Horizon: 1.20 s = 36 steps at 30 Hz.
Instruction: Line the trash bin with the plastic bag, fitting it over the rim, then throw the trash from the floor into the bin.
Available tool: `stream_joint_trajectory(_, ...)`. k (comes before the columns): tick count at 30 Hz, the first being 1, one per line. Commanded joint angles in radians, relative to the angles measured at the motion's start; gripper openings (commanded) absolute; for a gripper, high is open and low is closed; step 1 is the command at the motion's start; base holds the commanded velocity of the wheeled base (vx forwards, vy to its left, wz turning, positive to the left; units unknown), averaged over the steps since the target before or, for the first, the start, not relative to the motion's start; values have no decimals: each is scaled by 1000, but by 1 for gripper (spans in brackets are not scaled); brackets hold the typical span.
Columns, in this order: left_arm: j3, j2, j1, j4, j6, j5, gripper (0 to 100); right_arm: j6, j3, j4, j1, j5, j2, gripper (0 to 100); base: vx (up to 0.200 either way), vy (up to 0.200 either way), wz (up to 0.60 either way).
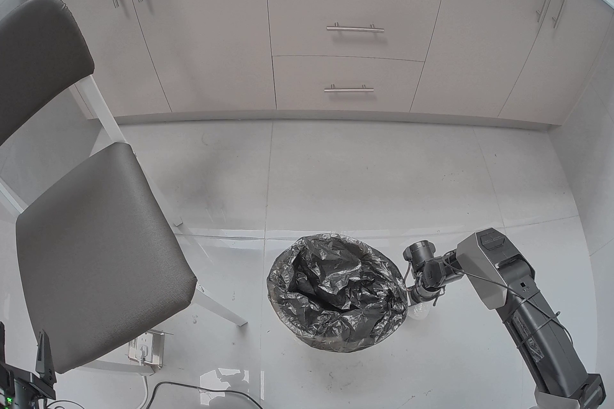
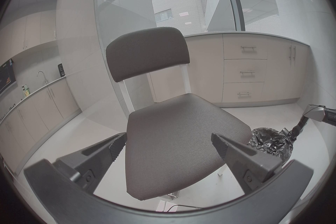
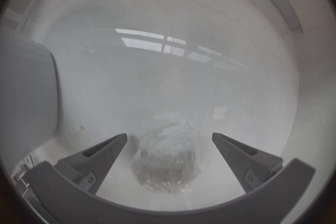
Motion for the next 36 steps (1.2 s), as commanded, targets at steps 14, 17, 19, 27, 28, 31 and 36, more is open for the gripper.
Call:
stream_joint_trajectory(14, 9, -6, -6, 0, -2, 1, 100, -31, 0, 58, 25, -4, 1, 100, 0, 0, 0)
stream_joint_trajectory(17, 9, -7, -6, 0, -2, 1, 100, -30, 0, 58, 24, -6, 1, 0, 0, 0, 0)
stream_joint_trajectory(19, 9, -7, -6, 0, -2, 1, 100, -30, 0, 58, 22, -6, 1, 0, 0, 0, 0)
stream_joint_trajectory(27, 9, -7, -6, 0, -2, 1, 100, -28, 0, 58, 24, -7, 1, 0, 0, 0, 0)
stream_joint_trajectory(28, 9, -7, -6, 0, -5, 1, 100, -28, 0, 58, 24, -7, 1, 0, 0, 0, 0)
stream_joint_trajectory(31, 9, -9, -6, 0, -8, 1, 100, -27, 0, 58, 24, -9, 1, 0, 0, 0, 0)
stream_joint_trajectory(36, 9, -9, -6, 0, -12, 1, 100, -25, 0, 61, 22, -26, 1, 0, 0, 0, 0)
